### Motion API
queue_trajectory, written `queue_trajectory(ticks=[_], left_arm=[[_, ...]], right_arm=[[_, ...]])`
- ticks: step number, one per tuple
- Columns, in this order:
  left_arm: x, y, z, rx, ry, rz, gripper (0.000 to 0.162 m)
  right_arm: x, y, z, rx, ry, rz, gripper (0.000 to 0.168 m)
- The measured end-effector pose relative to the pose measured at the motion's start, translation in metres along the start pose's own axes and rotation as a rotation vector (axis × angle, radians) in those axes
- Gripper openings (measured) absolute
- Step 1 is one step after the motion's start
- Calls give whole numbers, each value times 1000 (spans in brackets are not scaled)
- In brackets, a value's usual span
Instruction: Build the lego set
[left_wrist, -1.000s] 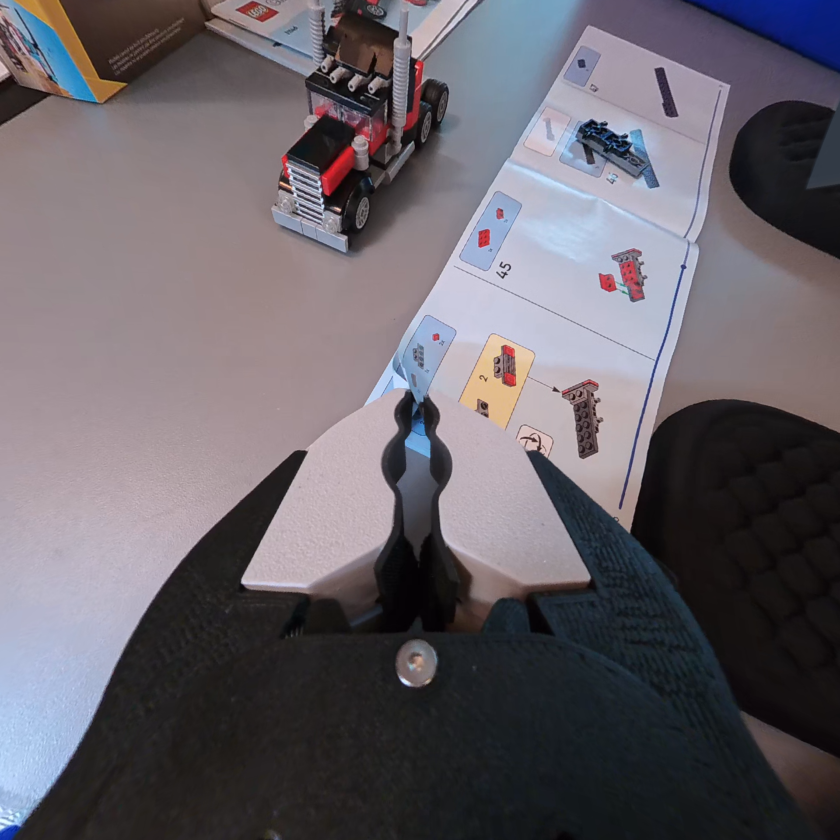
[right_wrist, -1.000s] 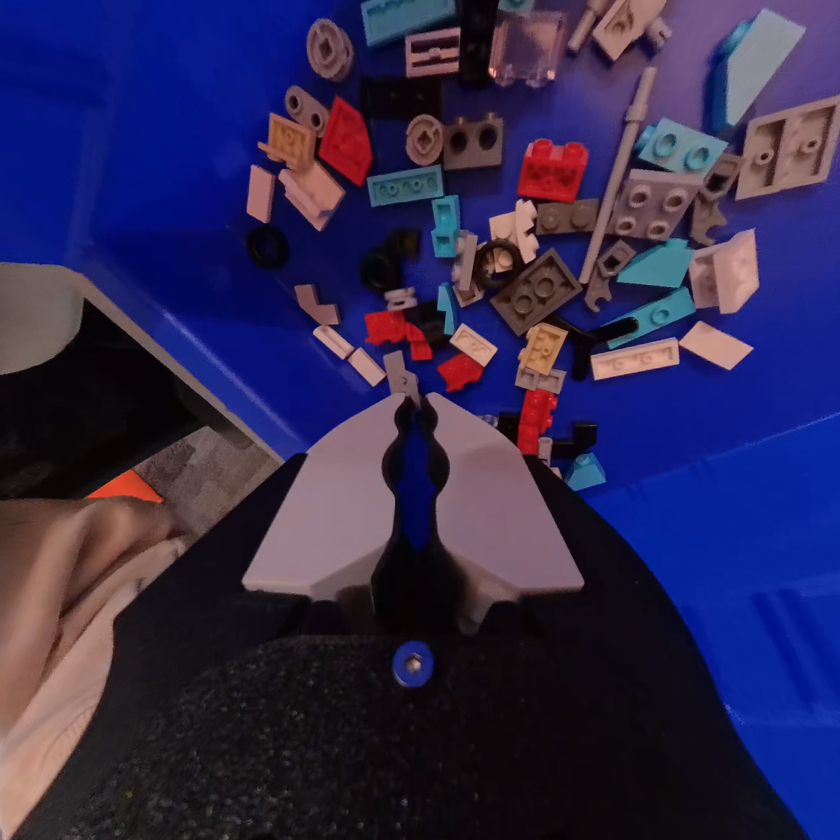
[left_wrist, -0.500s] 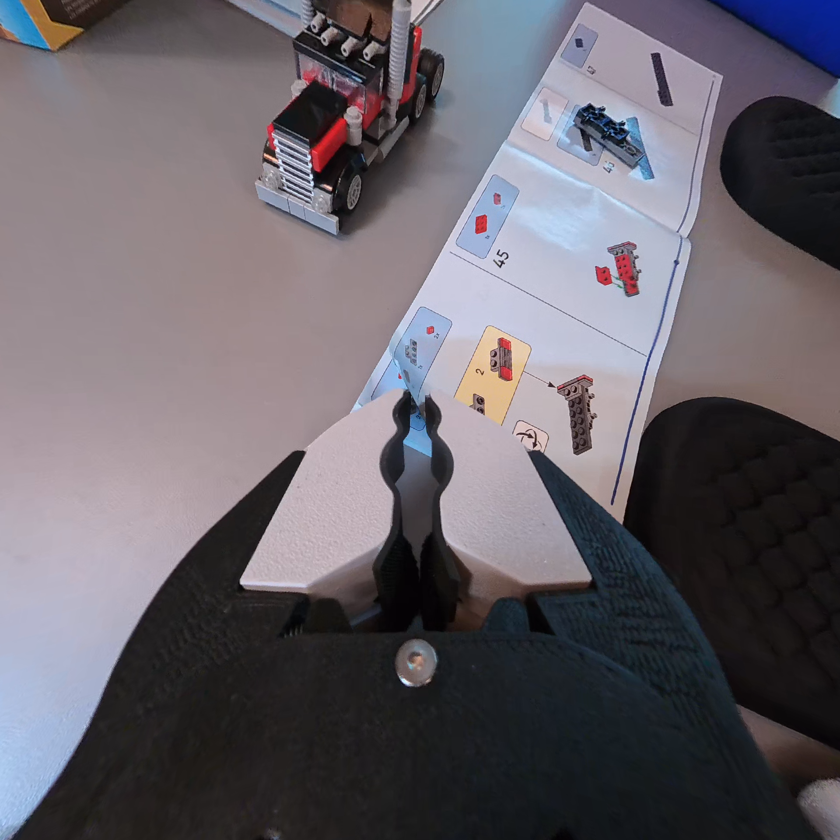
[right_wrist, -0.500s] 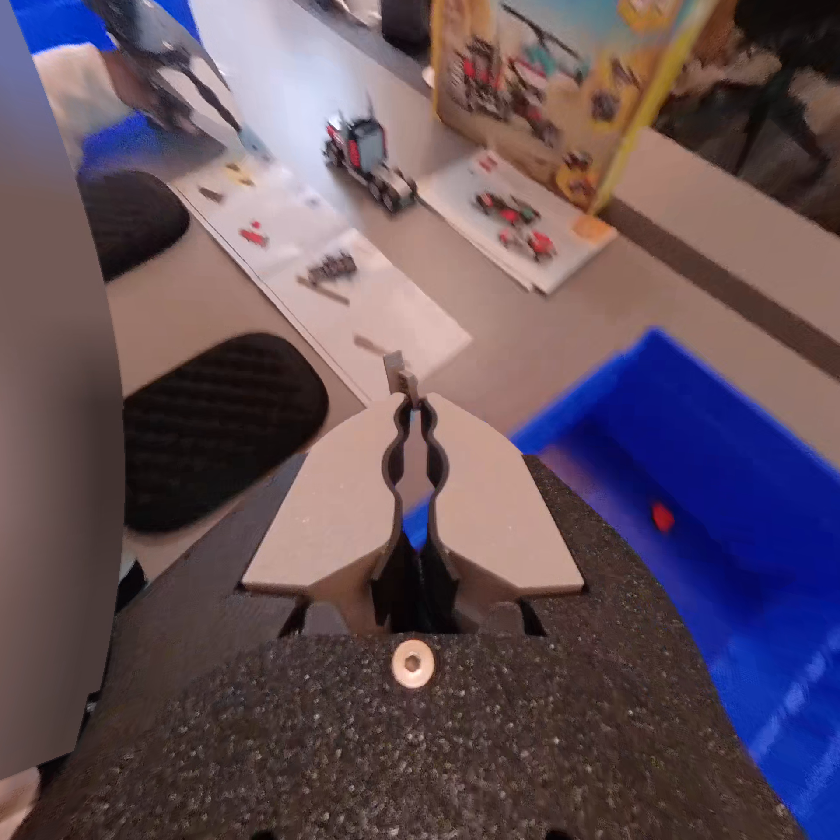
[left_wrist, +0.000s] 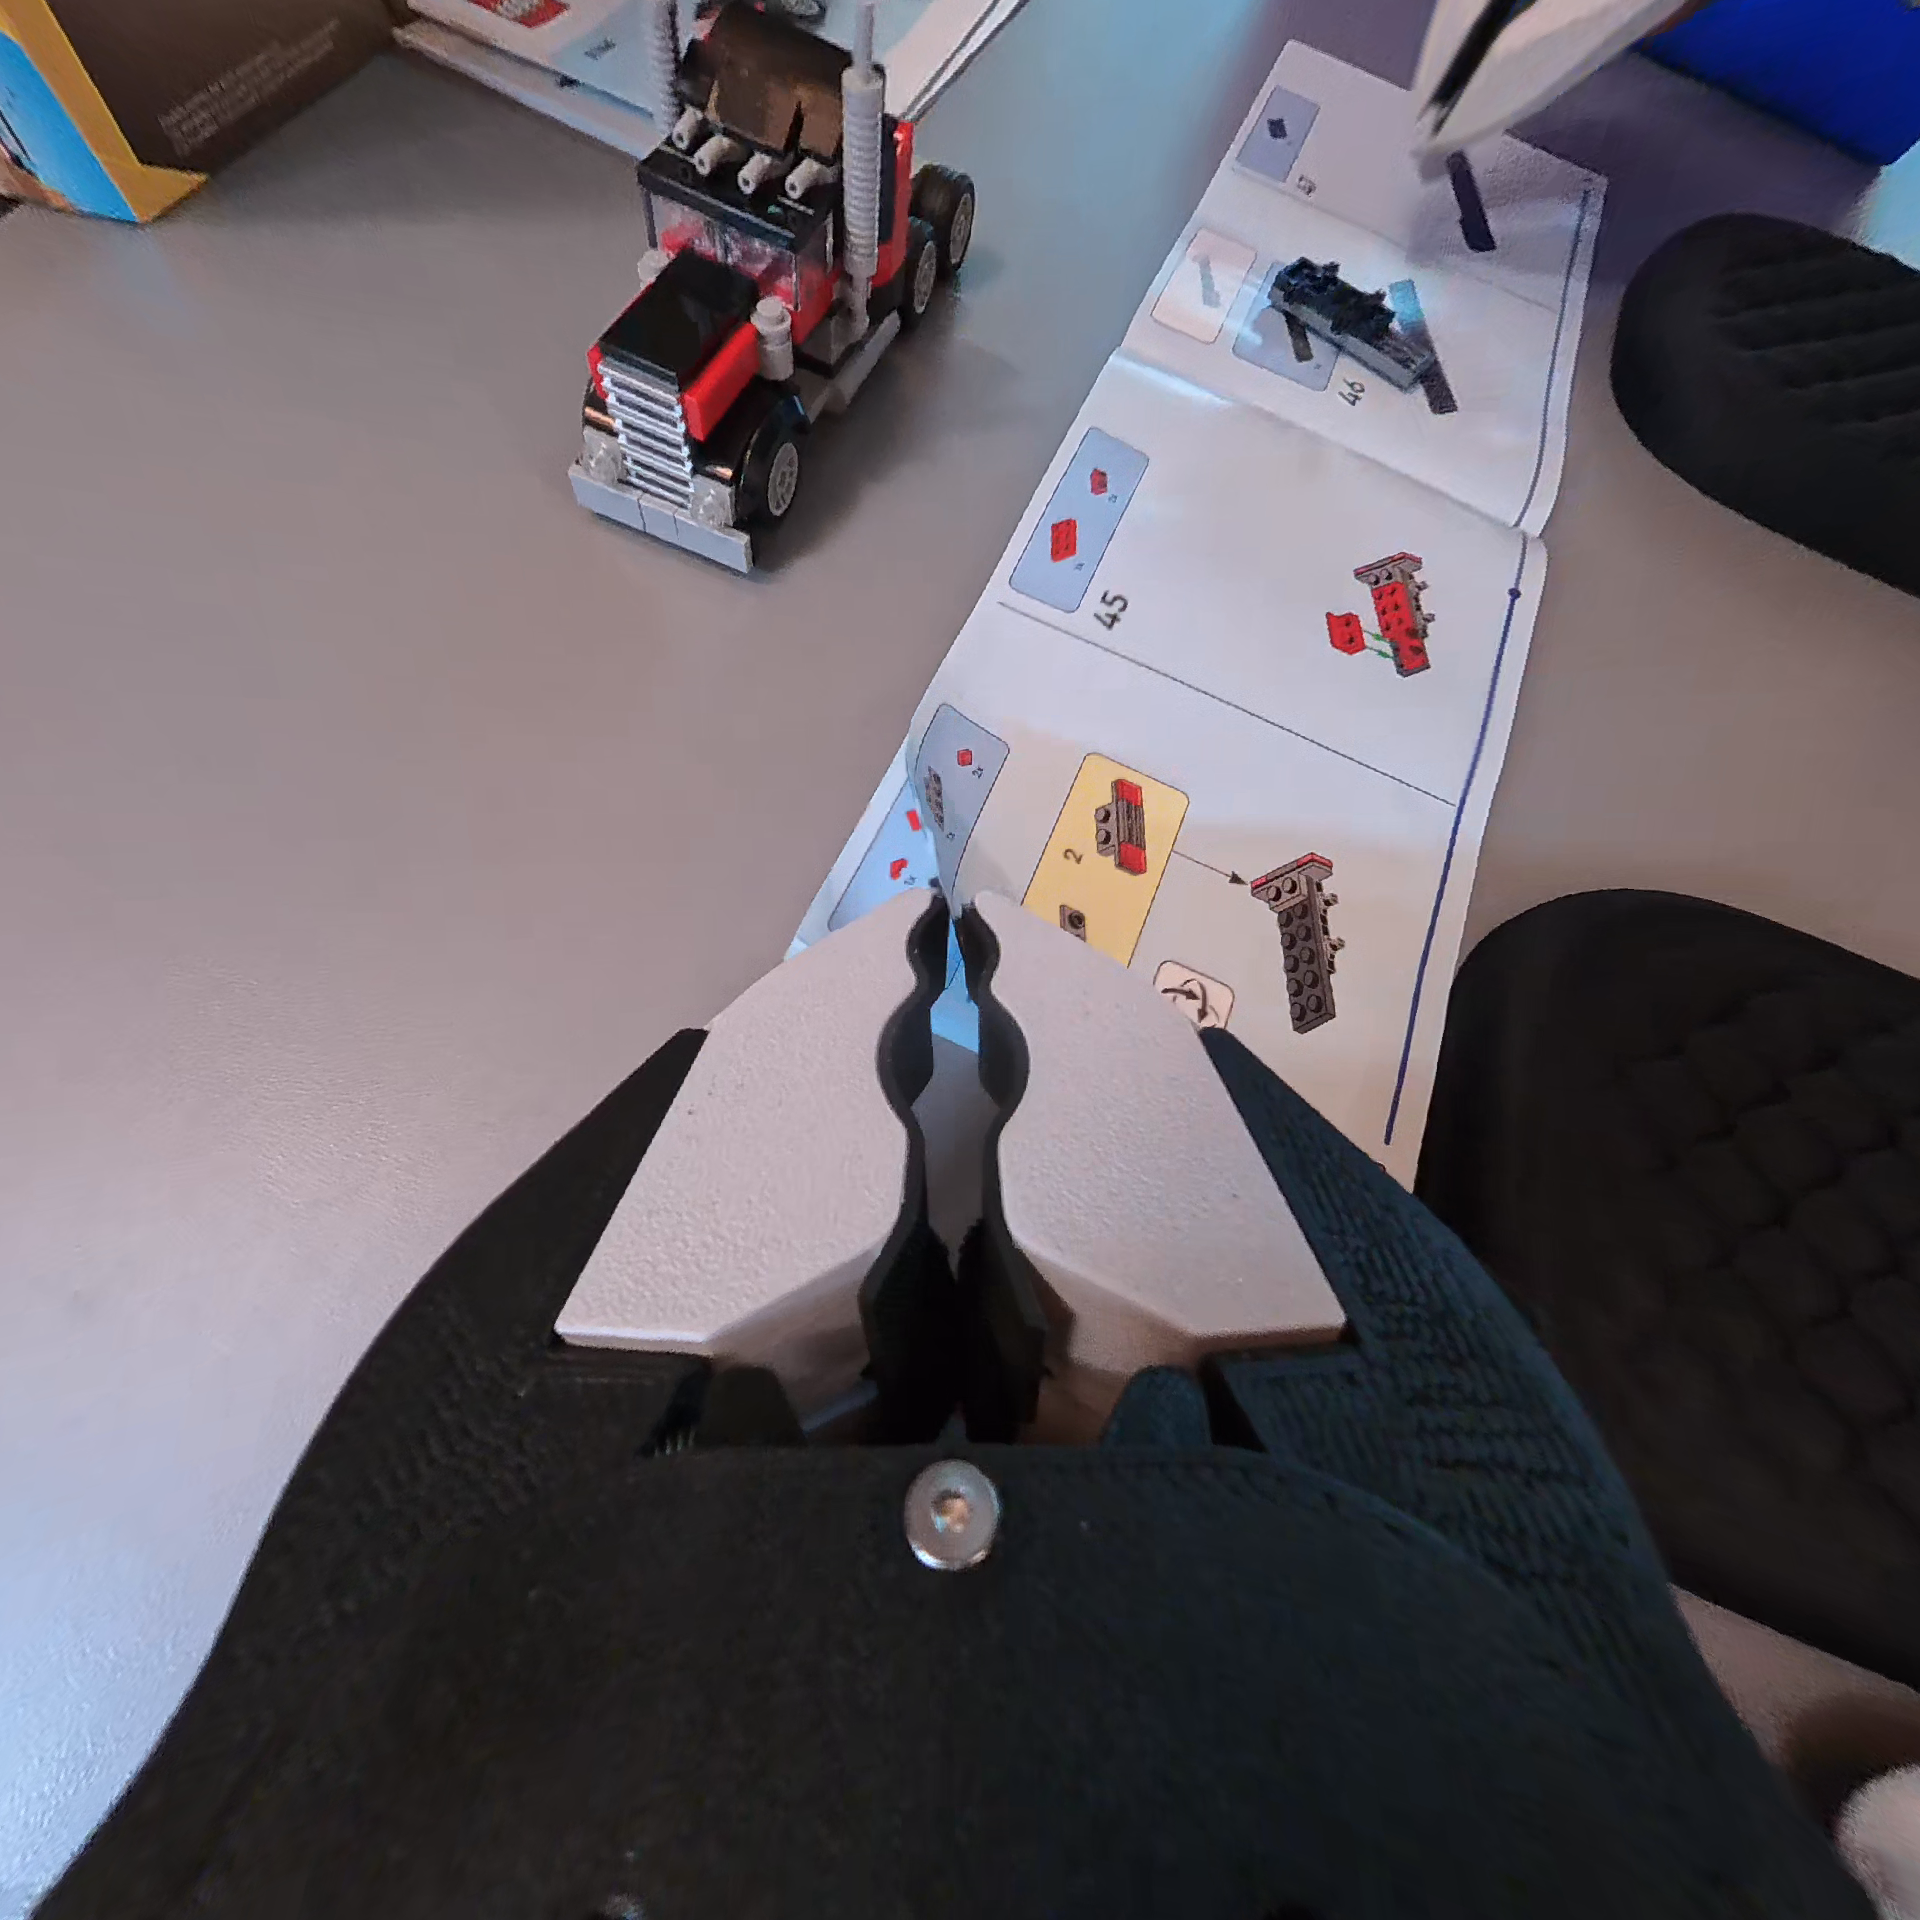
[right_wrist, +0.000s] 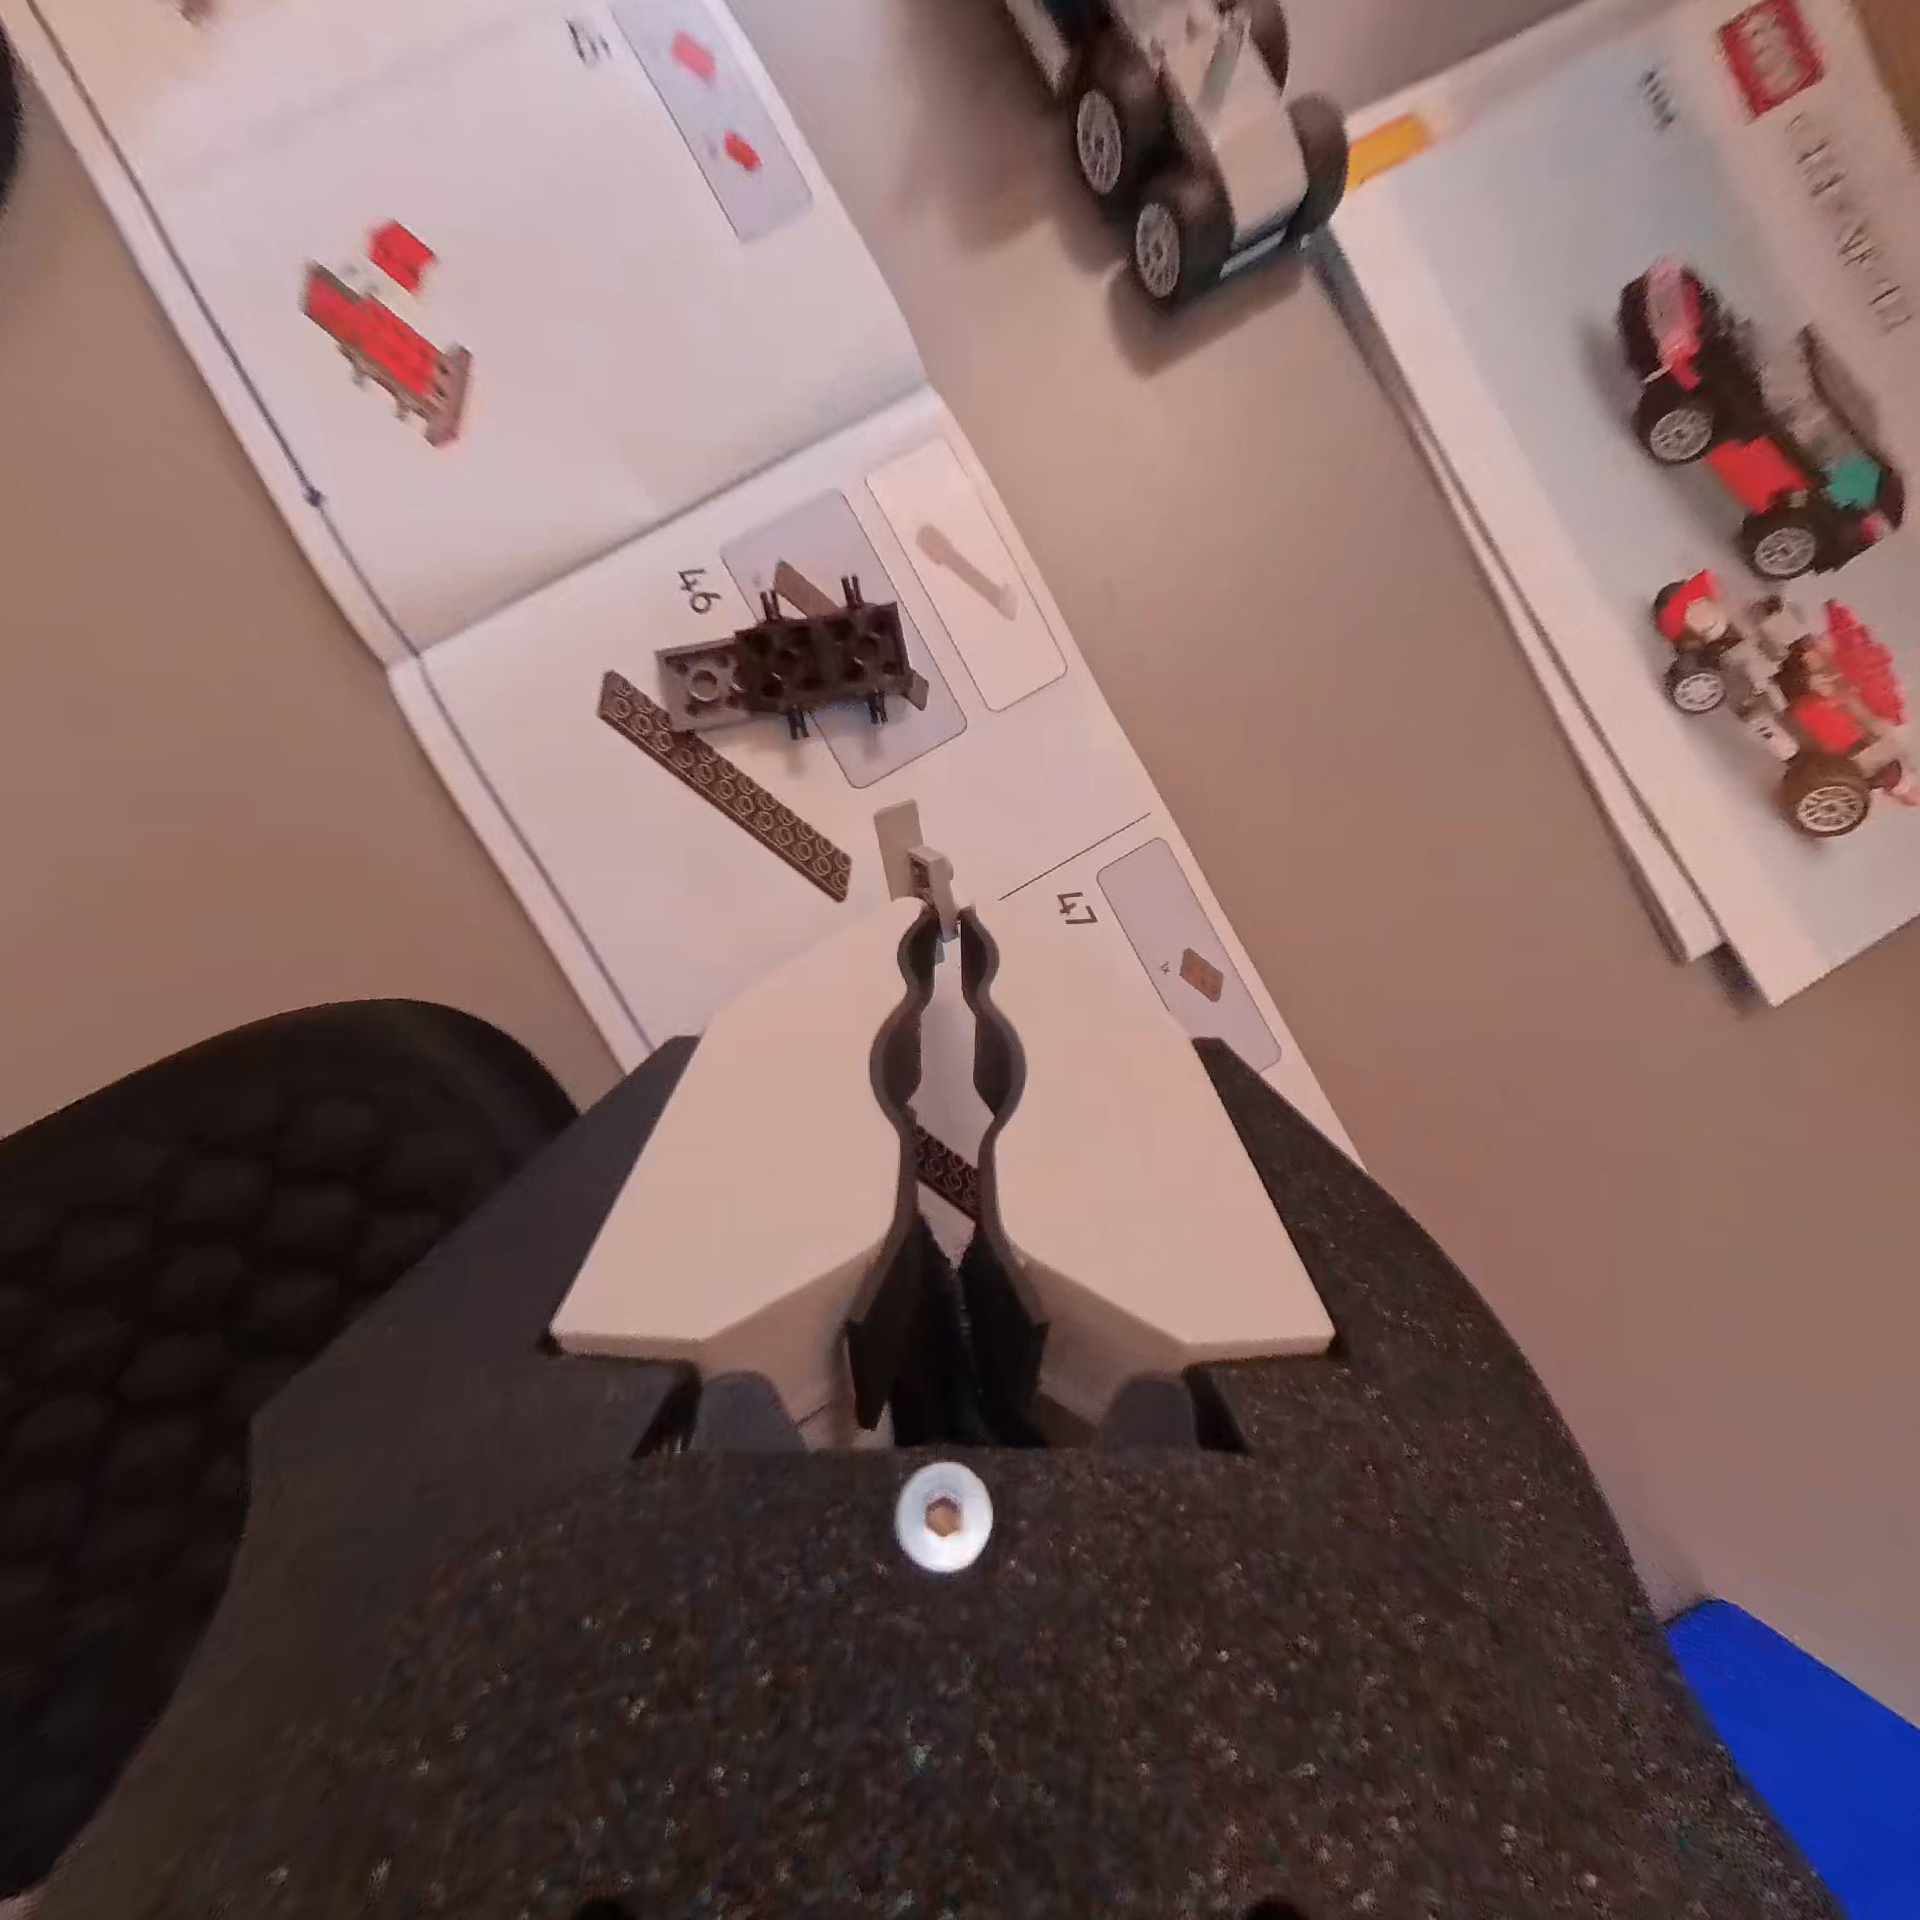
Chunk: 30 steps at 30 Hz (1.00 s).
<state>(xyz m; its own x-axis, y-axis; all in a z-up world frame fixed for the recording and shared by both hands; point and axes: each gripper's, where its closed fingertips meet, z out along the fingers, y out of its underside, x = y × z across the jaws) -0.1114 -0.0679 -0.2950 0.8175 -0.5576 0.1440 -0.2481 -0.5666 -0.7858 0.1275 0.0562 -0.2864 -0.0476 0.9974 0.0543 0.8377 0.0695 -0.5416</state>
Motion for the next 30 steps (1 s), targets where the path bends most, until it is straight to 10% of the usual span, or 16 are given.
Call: queue_trajectory(ticks=[30], left_arm=[[1, -5, -4, 41, 40, -42, 3]], right_arm=[[3, -13, -60, 256, 90, 72, 14]])
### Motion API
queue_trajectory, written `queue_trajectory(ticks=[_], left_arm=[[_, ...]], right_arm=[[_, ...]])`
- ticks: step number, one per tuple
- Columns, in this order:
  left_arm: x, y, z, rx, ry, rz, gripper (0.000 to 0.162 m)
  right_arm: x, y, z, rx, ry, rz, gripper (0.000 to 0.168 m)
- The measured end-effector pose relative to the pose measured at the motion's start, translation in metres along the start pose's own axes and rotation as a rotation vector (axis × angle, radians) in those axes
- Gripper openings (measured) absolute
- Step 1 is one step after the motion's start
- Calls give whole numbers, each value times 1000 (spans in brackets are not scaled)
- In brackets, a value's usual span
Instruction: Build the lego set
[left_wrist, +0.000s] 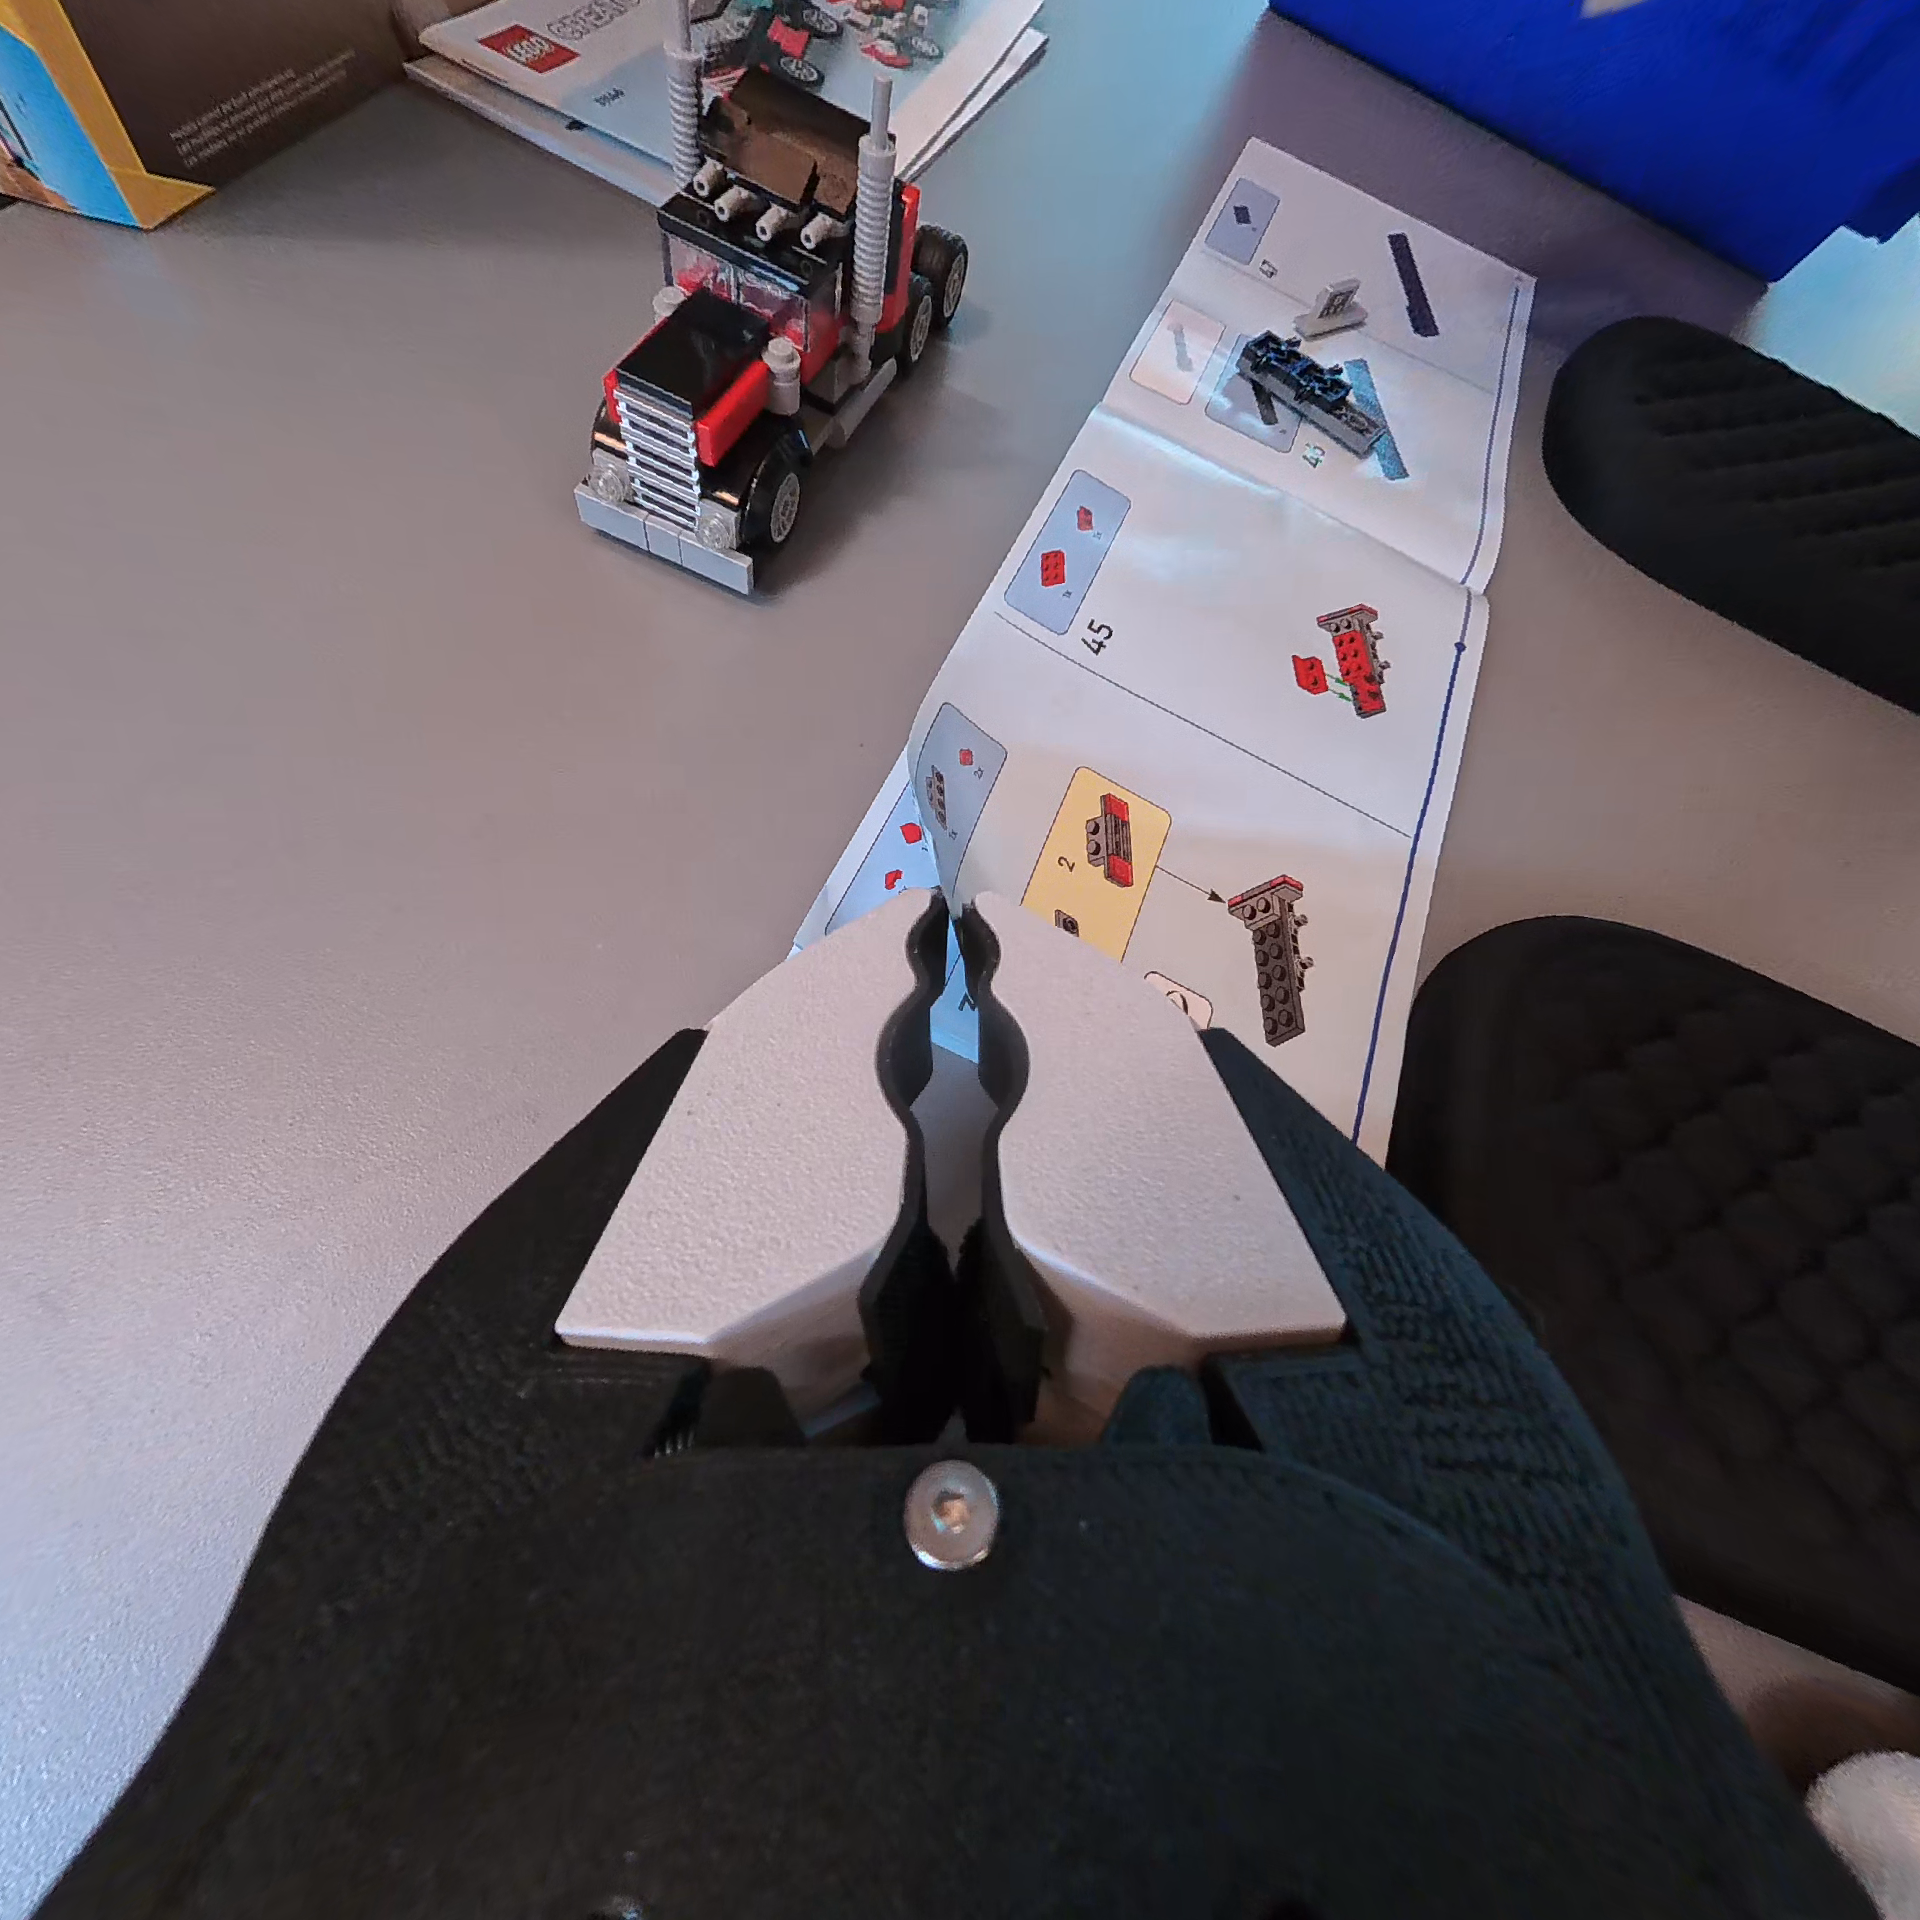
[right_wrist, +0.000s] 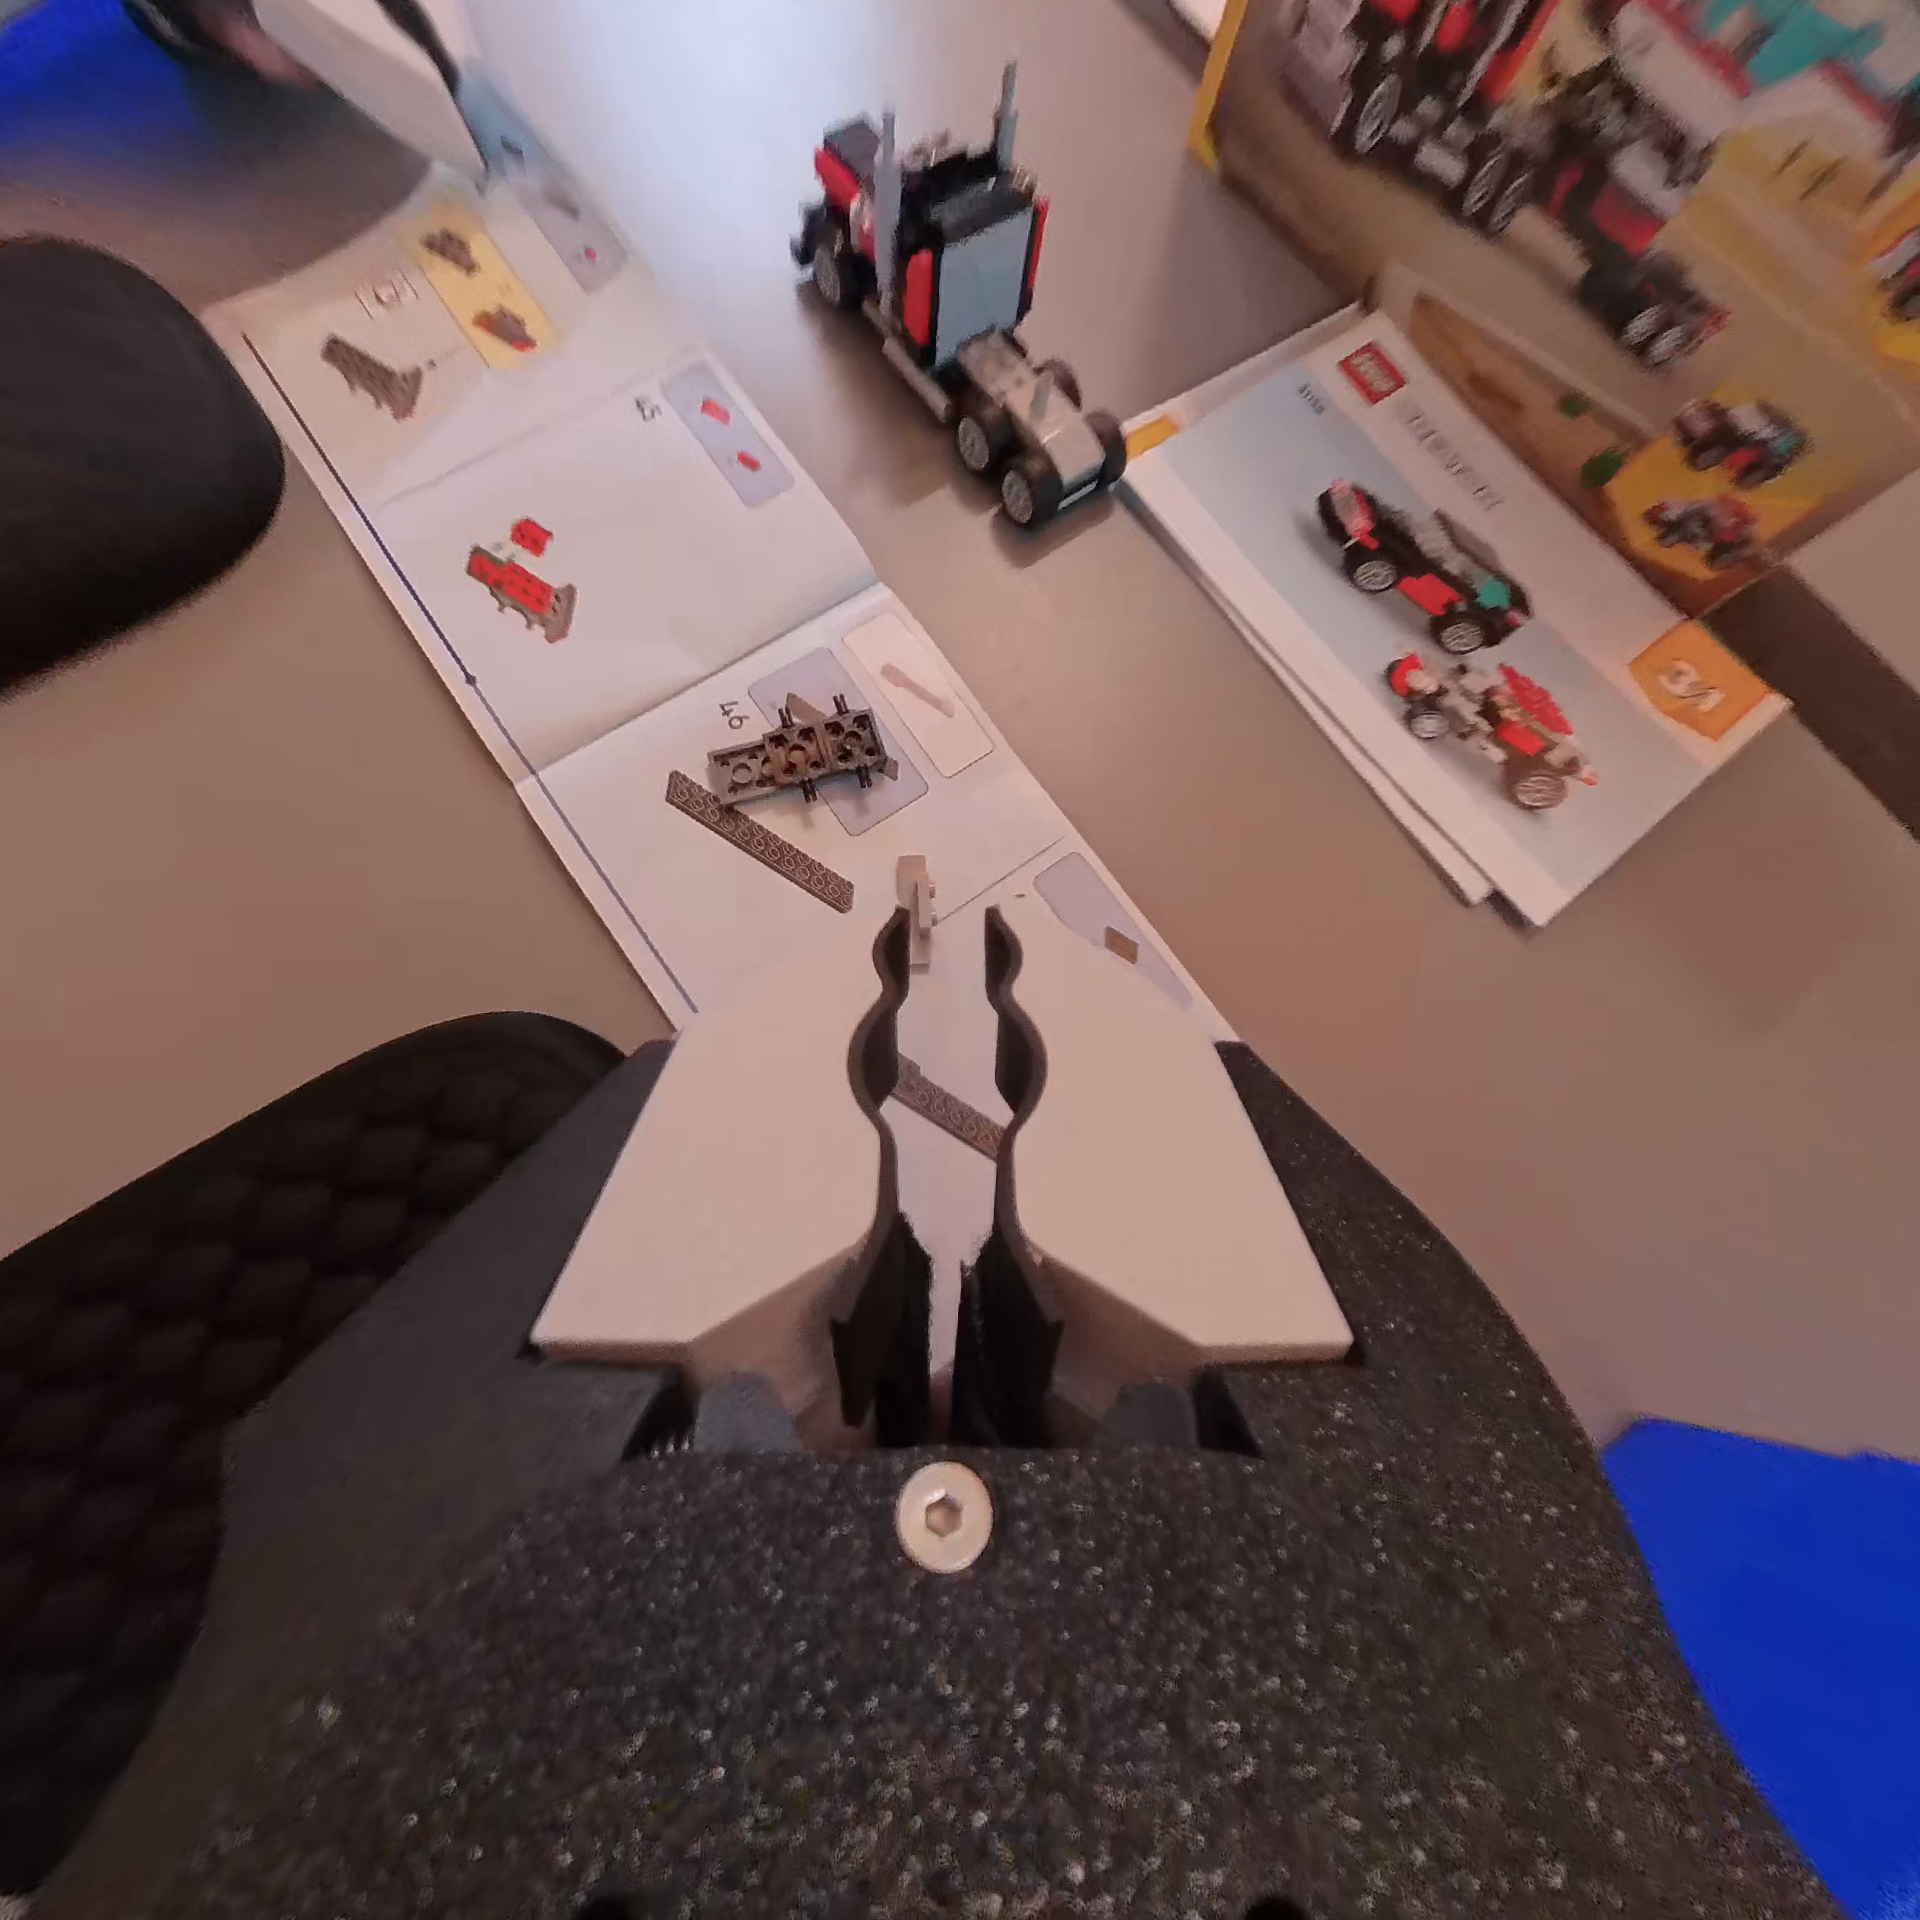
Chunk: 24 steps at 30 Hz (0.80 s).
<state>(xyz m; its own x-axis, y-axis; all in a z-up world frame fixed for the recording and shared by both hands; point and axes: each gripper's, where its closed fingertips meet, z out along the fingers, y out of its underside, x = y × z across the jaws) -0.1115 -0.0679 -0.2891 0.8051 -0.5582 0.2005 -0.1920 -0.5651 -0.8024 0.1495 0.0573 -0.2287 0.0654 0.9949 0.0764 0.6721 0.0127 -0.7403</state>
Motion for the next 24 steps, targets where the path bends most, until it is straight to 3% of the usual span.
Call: queue_trajectory(ticks=[7, 14, 18, 24], left_arm=[[0, 0, 0, -1, 2, 2, 3], [0, 0, 0, 1, -2, 6, 3], [3, 0, 0, 0, 8, 25, 3], [2, 2, 1, -12, 11, 12, 3]], right_arm=[[15, -5, -121, 232, 81, 111, 19], [66, 93, -271, 111, 510, 289, 24], [63, 144, -305, 85, 573, 381, 23], [59, 187, -298, 104, 525, 439, 23]])
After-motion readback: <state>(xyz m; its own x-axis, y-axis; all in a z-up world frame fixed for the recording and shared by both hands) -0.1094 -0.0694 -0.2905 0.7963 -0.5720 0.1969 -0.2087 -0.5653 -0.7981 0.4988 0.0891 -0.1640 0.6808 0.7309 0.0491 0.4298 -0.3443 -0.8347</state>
